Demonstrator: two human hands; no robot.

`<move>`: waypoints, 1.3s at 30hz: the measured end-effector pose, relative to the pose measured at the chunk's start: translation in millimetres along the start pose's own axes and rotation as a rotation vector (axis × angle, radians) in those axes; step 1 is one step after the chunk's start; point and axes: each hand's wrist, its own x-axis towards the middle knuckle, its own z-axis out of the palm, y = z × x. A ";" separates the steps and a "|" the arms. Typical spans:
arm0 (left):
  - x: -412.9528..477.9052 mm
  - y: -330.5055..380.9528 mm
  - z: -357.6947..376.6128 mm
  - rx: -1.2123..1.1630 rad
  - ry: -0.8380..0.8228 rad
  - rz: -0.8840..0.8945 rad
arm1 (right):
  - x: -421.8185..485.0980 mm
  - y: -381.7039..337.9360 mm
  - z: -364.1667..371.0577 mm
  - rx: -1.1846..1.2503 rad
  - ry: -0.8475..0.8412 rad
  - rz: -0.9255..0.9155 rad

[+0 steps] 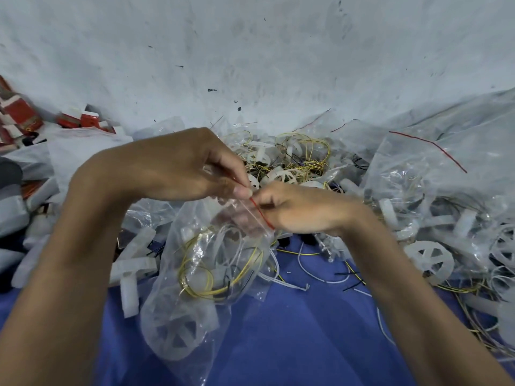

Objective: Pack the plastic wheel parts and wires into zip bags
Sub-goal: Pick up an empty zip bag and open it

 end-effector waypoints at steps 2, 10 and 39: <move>-0.1 0.4 -0.4 -0.011 0.012 -0.006 | 2.6 -2.3 -0.8 -0.047 0.116 -0.034; -1.5 1.3 -0.8 0.006 0.058 0.022 | 10.4 -3.9 14.1 0.296 0.182 -0.091; 10.1 -52.4 11.3 -0.226 0.095 -0.186 | -27.6 -2.9 -26.4 0.044 0.043 0.019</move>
